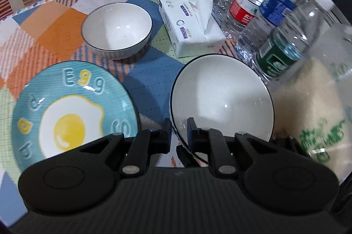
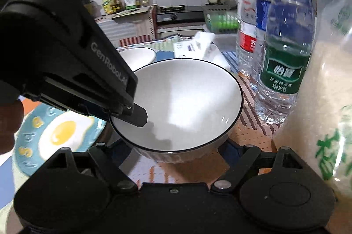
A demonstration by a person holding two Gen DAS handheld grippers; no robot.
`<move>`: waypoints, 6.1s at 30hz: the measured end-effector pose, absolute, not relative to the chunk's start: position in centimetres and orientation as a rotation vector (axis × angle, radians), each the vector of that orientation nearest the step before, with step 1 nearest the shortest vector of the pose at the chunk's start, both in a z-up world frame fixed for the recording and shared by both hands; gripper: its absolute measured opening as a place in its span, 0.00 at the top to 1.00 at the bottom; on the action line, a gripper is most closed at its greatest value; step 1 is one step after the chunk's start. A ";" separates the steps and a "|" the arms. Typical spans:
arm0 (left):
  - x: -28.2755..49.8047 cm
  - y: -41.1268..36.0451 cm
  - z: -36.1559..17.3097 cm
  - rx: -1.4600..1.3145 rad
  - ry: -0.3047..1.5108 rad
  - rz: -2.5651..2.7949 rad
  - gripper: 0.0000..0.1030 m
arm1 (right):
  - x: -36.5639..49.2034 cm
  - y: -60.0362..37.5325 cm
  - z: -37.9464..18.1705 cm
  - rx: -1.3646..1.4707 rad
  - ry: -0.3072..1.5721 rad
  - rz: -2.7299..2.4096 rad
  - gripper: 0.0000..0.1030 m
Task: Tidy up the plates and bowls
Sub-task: 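Lift the second bowl and lower it into the first bowl, then open both grippers and pull back from the stacked bowls, then move both grippers to a third white bowl beside the tissue box, then close both grippers on the third bowl rim and lift it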
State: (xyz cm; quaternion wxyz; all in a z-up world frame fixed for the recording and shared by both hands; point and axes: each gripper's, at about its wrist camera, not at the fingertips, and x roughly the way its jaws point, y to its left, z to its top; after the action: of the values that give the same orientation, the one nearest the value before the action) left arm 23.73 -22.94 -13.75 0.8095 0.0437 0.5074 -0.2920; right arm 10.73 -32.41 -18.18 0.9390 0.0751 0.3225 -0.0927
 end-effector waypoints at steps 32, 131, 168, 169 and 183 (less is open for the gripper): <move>12.7 -12.5 -6.8 0.087 1.158 -0.690 0.86 | -0.9 -25.6 -10.1 -0.053 0.611 0.122 0.15; 26.8 -13.8 -11.2 0.060 1.014 -0.498 0.65 | 20.7 -35.3 -8.0 0.373 0.807 0.163 0.32; 41.8 -18.4 -19.8 -0.202 1.074 -0.416 0.82 | 33.8 -38.1 -19.8 0.490 0.880 -0.111 0.84; 41.7 -18.3 -19.8 -0.219 1.079 -0.412 0.82 | 33.8 -38.1 -19.8 0.484 0.881 -0.111 0.84; 37.1 -19.5 -16.7 -0.056 1.065 -0.526 0.84 | 29.1 -38.6 -17.1 0.489 0.915 -0.144 0.86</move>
State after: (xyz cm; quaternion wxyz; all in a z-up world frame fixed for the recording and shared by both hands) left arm 37.13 -19.53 -16.69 0.8285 -0.0264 0.5015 -0.2479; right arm 29.15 -38.60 -17.10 0.8661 0.2335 0.4367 -0.0686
